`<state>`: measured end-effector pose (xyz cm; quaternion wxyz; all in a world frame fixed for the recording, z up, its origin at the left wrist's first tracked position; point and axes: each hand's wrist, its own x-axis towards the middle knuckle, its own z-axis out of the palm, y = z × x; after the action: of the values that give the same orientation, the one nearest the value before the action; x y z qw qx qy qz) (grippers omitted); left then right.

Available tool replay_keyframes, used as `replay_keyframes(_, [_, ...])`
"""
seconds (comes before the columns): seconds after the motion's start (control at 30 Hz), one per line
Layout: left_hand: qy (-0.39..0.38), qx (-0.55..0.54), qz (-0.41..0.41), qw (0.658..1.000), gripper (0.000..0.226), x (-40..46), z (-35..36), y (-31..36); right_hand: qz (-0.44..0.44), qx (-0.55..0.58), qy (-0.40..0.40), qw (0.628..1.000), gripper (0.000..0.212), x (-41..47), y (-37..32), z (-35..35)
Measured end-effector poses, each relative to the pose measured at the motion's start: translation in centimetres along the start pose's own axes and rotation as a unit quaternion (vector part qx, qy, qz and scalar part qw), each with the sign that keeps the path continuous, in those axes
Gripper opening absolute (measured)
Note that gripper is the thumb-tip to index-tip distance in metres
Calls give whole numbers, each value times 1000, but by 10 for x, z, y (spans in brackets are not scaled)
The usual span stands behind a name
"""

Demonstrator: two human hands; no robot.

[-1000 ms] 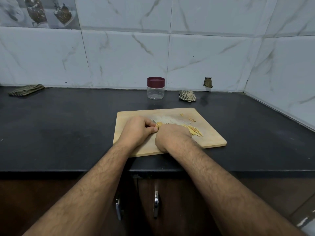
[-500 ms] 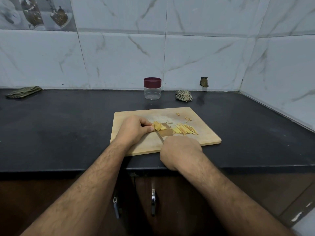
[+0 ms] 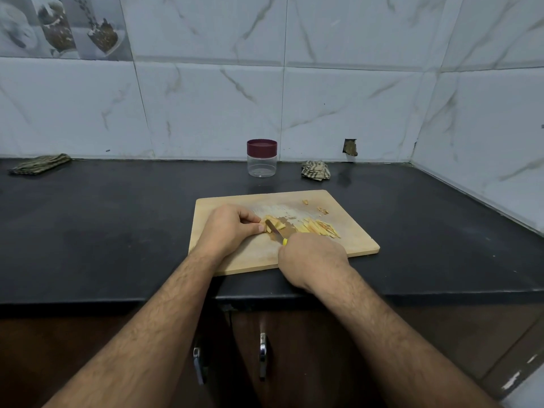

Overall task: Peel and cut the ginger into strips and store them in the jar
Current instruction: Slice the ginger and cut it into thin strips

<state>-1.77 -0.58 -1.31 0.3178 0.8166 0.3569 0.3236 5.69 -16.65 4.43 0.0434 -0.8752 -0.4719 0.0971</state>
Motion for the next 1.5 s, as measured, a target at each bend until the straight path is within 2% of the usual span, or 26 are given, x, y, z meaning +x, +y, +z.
replay_keyframes(0.67, [-2,7,7,1000,6,1,1,0,-3,-34,20,999,32,8,-17,-1])
replay_keyframes(1.37, [3,19,15,1000,9,0,-1,1,-1,-36,0,999,35,23,-27,-1])
replay_keyframes(1.5, [6,32,26,999,9,1,-1,0,-9,-47,-5,999,40,30,-30,-2])
